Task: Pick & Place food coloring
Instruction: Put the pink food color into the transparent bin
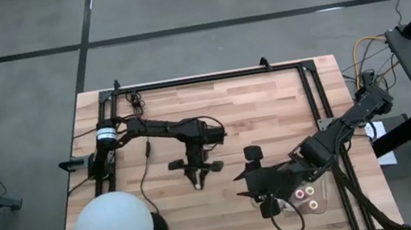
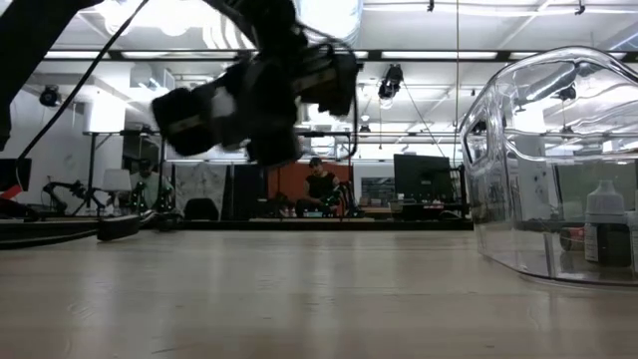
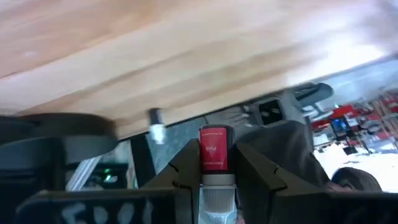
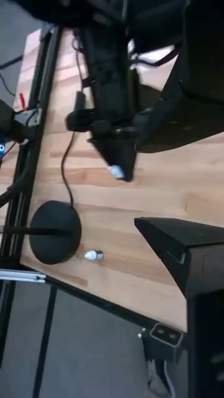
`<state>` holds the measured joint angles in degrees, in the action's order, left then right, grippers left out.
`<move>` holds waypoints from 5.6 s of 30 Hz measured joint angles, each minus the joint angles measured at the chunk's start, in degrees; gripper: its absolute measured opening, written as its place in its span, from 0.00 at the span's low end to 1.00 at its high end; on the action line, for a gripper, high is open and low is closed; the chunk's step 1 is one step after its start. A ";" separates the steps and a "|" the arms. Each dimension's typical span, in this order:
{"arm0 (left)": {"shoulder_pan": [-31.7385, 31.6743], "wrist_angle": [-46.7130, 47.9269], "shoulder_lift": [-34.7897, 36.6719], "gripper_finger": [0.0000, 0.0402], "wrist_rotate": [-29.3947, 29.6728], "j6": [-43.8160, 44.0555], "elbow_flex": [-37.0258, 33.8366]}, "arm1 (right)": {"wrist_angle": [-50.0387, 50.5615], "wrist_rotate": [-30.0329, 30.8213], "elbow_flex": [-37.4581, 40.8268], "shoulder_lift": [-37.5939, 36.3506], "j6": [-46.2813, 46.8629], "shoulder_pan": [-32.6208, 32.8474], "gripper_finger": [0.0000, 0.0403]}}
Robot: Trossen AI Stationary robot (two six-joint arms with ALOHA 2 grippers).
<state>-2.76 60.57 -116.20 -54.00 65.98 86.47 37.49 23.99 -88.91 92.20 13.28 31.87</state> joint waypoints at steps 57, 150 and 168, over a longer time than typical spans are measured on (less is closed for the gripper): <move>1.86 -75.73 20.01 0.13 36.23 -39.68 19.09 | -9.62 50.61 -8.05 -2.16 7.59 6.64 0.42; 2.83 -87.82 26.45 0.13 76.49 12.67 5.12 | -39.48 33.55 -12.86 -2.58 -119.84 -15.30 0.42; 1.83 -81.94 29.09 0.13 75.63 15.18 5.10 | -33.55 36.59 -12.77 -2.67 -119.58 -15.44 0.42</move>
<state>-0.93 -21.37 -87.11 21.63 81.17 91.57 3.94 60.58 -101.69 89.54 -106.31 16.43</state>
